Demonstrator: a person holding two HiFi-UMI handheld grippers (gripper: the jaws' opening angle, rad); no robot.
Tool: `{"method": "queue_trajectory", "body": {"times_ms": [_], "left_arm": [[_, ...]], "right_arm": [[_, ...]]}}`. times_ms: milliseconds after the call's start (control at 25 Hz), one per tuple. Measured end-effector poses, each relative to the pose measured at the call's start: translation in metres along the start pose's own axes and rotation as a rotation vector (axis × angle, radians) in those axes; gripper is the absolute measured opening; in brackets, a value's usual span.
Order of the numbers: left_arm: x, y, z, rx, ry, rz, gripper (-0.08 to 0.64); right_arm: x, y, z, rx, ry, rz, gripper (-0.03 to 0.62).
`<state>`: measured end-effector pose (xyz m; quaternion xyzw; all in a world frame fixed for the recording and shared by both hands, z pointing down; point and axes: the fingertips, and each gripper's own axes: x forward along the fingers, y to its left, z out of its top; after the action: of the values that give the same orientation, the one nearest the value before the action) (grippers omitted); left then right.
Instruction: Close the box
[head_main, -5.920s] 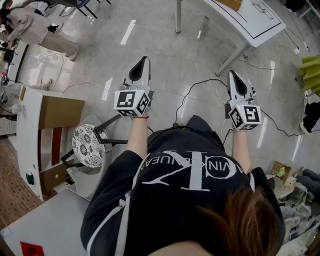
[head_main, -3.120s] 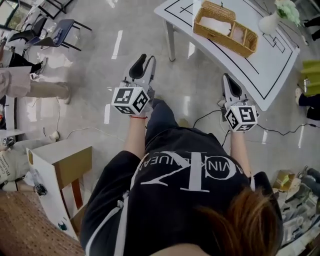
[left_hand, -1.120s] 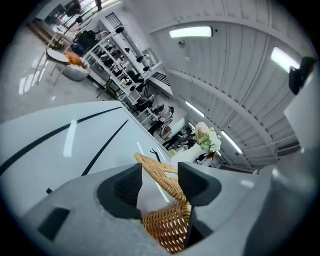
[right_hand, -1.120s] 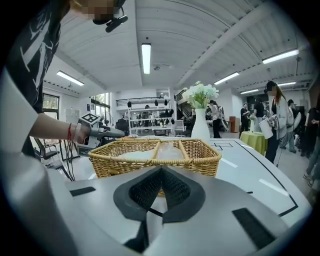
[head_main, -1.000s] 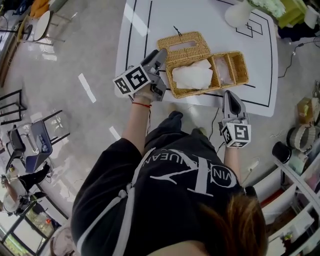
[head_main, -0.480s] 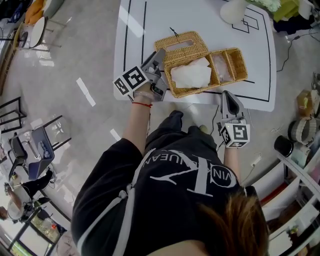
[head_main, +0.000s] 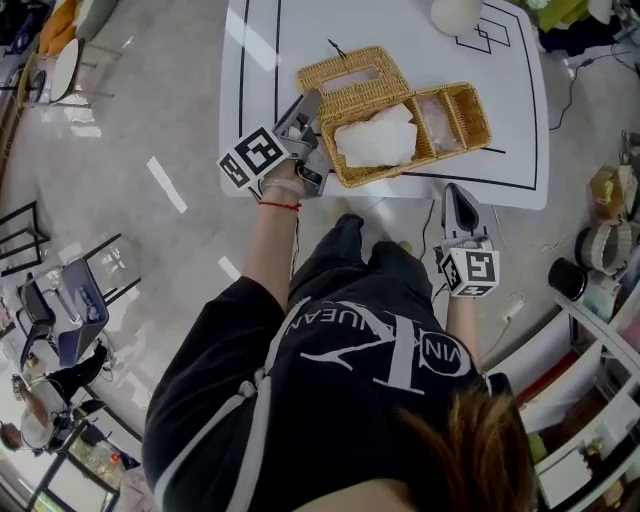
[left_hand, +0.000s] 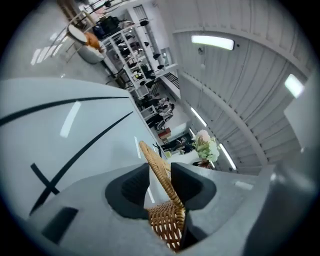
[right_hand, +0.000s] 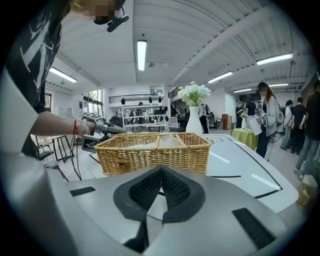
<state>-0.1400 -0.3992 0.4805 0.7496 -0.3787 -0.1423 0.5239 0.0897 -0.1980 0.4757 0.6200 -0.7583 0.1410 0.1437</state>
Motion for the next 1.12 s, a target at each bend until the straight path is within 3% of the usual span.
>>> {"method": "queue_trajectory", "body": {"times_ms": [160, 320, 800, 1120], "left_arm": [[-0.008, -0.022, 0.011, 0.241, -0.015, -0.025, 0.095], [-0.019, -0.044, 0.012, 0.417, -0.03, -0.058, 0.077], [-0.057, -0.082, -0.018, 0.865, -0.023, -0.045, 0.072], [-0.072, -0.092, -0.042, 1.086, 0.031, -0.013, 0.071]], "right_arm": [[-0.005, 0.002, -0.004, 0.004, -0.002, 0.01, -0.003], [-0.008, 0.004, -0.006, -0.009, 0.0, 0.044, -0.003], [-0.019, 0.007, 0.014, -0.048, -0.061, 0.14, -0.003], [-0.036, 0.002, 0.004, -0.03, -0.054, 0.162, -0.003]]}}
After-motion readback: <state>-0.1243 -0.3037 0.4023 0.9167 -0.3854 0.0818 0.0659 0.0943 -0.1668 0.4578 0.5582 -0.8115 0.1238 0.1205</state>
